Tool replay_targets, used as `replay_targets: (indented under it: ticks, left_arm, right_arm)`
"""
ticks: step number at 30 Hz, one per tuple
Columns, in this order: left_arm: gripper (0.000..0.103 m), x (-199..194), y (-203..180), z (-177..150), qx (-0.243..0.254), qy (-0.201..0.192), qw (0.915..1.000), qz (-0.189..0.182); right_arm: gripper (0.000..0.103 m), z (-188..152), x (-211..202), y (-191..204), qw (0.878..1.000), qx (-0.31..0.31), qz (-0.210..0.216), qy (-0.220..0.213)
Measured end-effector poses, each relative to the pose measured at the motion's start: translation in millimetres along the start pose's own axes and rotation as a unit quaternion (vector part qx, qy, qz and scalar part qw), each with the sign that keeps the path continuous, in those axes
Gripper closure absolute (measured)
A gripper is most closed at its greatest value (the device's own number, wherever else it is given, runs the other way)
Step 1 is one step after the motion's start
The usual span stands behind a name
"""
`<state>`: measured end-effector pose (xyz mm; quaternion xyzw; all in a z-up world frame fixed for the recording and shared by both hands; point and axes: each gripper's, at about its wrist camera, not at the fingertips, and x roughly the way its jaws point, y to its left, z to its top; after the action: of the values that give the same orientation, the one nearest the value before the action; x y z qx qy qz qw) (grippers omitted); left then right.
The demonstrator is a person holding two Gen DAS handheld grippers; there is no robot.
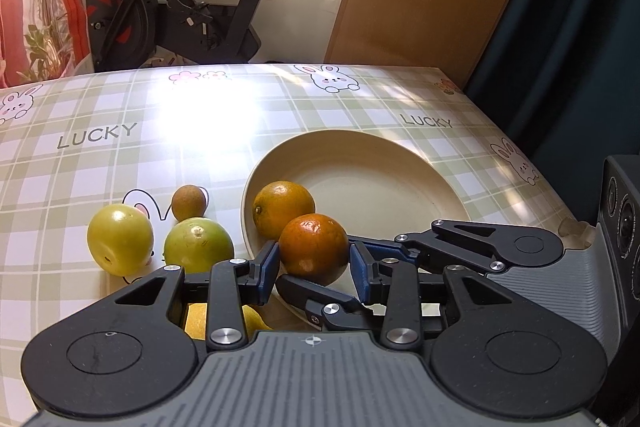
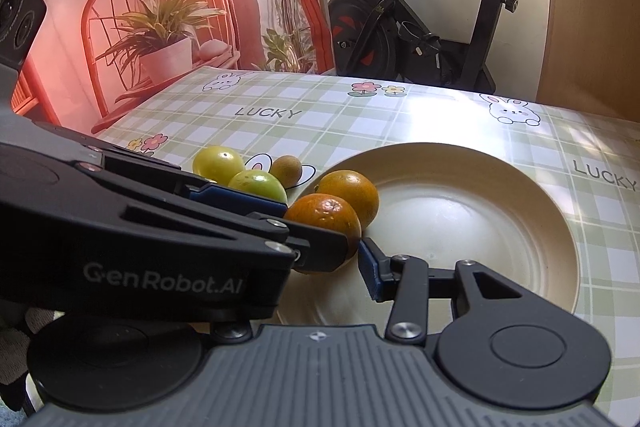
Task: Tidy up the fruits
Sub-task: 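Carry the second orange onto the plate and open the left gripper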
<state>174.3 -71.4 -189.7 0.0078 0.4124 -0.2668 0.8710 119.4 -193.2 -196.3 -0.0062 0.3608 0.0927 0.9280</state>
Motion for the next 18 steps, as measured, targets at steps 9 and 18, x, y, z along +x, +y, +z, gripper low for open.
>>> replay_targets:
  ticks: [9,18]
  left_arm:
    - [0.063,4.5,1.5,4.6,0.0,-0.001,0.9999,0.015]
    - [0.063,2.2,3.5,5.2,-0.004,-0.006,0.9997,0.022]
  right_arm:
    - [0.058,6.2,11.2,-1.6,1.0,0.004,-0.005,0.008]
    - [0.058,6.8,16.3,-1.2,1.0,0.012,-0.011,0.012]
